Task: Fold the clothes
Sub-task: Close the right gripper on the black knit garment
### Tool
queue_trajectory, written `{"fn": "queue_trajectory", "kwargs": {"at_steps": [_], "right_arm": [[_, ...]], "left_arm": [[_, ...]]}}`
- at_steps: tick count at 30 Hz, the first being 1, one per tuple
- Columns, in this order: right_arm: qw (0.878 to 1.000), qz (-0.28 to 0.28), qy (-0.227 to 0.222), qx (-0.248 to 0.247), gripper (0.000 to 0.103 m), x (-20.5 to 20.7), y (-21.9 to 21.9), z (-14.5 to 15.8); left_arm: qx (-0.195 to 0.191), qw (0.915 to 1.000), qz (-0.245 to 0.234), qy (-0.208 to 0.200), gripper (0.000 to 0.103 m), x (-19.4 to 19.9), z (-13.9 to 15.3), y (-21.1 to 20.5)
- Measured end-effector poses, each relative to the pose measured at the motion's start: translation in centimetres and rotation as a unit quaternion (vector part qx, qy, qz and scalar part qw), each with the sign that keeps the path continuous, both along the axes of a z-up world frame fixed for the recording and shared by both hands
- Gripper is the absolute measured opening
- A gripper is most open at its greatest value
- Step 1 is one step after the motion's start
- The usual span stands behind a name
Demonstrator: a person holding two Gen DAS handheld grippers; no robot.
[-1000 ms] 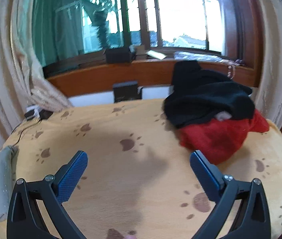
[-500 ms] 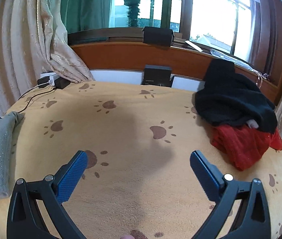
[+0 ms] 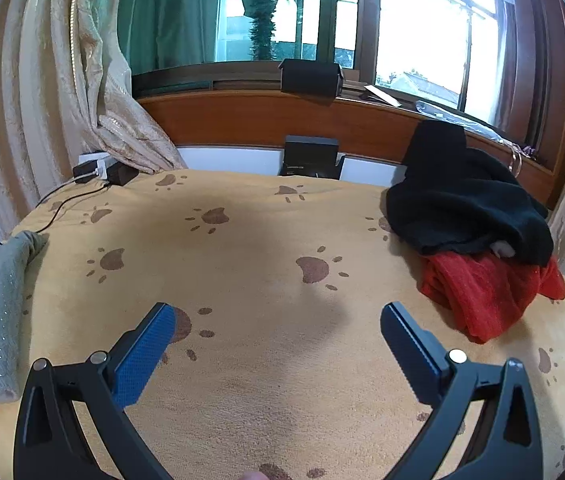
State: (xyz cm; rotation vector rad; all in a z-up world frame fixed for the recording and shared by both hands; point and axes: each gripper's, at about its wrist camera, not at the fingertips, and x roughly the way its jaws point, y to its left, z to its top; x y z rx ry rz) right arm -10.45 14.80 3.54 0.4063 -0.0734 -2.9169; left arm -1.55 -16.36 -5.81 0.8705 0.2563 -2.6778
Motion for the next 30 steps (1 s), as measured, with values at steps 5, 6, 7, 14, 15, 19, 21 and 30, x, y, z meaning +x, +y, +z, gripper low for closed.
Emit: {"fn": "queue_trajectory", "kwargs": {"at_steps": [5,6,7,14,15,19,21,30], "right_arm": [[0.999,-0.012,-0.032,-0.014,0.103,-3.1,-0.5,-3.7],[0.999,-0.004,-0.041,-0.019,0.103,-3.8,-0.6,-4.2],[0.999,0.001,-0.045,-0.019,0.103,-4.3,-0.8,-4.3],[0.998,-0.007,-0.062,0.013,0.103,-7.4,-2.2,-5.5],[0.998,-0.009,-0.066,0.009,0.103,-7.9,-2.0,-5.8],[0.996,-0.022,-0.091,-0.013,0.103,-9.7,-1.0,-7.0],[0.994,-0.031,-0.098,-0.021,0.103,-10.2,-0.4,-7.6],[0.991,-0.068,-0.110,0.026,0.103,-11.2,-0.7,-8.8]], "left_arm": [[0.007,1.0000,0.006,-0.004,0.103,-0.2,-0.2,-0.6],[0.007,0.9999,0.007,-0.005,0.103,-0.2,-0.2,-0.6],[0.009,0.9999,0.006,-0.005,0.103,-0.2,-0.3,-0.5],[0.000,0.9999,-0.009,-0.008,0.103,-0.3,-0.2,0.3],[-0.003,0.9999,-0.012,-0.009,0.103,-0.3,-0.3,0.5],[-0.009,0.9997,-0.019,-0.015,0.103,-0.6,-0.6,1.0],[-0.010,0.9995,-0.023,-0.019,0.103,-0.7,-0.8,1.2],[-0.012,0.9988,-0.034,-0.033,0.103,-1.2,-1.6,1.8]]}}
